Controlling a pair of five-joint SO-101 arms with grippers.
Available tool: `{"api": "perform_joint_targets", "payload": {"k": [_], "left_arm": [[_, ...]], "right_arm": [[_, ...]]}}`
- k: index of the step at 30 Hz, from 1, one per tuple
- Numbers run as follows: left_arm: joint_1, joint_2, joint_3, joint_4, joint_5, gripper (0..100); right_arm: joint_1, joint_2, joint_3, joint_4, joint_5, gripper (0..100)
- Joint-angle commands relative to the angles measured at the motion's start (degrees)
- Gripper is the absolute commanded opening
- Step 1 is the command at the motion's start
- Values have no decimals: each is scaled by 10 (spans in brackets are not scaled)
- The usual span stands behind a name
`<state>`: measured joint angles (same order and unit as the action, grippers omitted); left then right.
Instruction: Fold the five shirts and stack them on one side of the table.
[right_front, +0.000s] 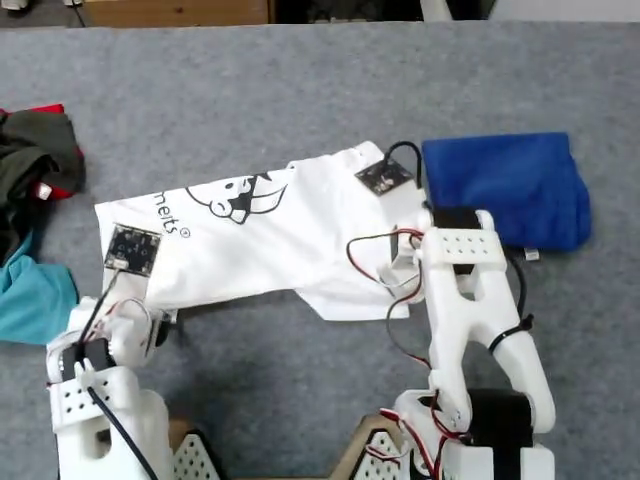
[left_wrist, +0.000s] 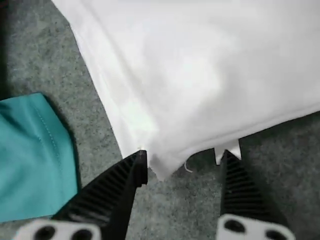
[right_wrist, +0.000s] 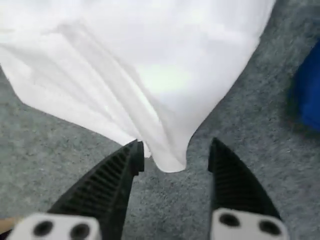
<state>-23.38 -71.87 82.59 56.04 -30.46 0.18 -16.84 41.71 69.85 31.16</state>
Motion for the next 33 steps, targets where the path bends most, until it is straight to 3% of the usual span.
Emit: {"api": "perform_joint_targets", "payload": {"k": [1, 4, 7, 8, 10, 15, 22, 28, 33], "left_arm": [[-13, -9, -87, 50, -6, 288], [-13, -9, -157, 105, -5, 259], [-10, -6, -231, 137, -2, 91], [-7, -4, -248, 137, 4, 25], [-7, -4, -266, 135, 38, 60], [14, 33, -215, -1, 127, 32], [48, 264, -202, -224, 282, 29], [49, 498, -285, -372, 328, 29], [37, 705, -423, -380, 329, 29]], "right_arm": [[-8, -20, -63, 29, -3, 278], [-12, -16, -107, 55, -4, 218], [-39, -15, -145, 61, -34, 26], [-52, -15, -153, 55, -48, 11], [-77, -15, -159, 43, -77, 53], [-136, 58, -159, -52, -145, 53], [-181, 216, -175, -171, -231, 53], [-210, 251, -192, -156, -262, 53], [-221, 252, -191, -91, -260, 53]]}}
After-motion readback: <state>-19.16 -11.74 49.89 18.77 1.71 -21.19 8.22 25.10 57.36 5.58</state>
